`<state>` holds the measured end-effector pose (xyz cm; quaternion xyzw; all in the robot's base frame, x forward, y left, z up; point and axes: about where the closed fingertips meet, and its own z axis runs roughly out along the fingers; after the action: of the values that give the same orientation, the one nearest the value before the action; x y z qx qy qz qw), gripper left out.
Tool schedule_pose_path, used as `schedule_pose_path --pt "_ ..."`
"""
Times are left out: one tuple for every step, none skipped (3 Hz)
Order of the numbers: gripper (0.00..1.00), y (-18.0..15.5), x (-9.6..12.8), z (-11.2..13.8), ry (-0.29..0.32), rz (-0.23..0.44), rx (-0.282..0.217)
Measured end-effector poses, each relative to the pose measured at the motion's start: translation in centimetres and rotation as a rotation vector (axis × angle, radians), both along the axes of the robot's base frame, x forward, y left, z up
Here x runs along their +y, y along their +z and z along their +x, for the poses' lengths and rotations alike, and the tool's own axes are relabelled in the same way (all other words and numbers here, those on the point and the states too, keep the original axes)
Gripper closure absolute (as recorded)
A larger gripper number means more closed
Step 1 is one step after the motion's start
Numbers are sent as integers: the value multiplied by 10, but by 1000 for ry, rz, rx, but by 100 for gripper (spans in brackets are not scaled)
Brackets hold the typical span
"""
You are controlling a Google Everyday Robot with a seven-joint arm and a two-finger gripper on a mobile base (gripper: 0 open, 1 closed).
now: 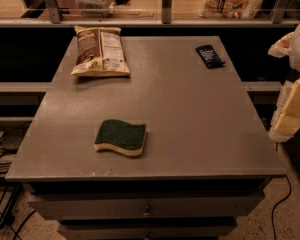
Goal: Pick sponge
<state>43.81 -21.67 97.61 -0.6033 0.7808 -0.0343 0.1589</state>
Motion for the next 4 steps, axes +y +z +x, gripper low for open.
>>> schedule_pose_path --pt "0 0 0 0 0 0 0" --pt "0 -7 11 1 40 39 4" --pt "0 -28 39 2 108 158 2" --pt "0 -43 82 6 155 339 -26"
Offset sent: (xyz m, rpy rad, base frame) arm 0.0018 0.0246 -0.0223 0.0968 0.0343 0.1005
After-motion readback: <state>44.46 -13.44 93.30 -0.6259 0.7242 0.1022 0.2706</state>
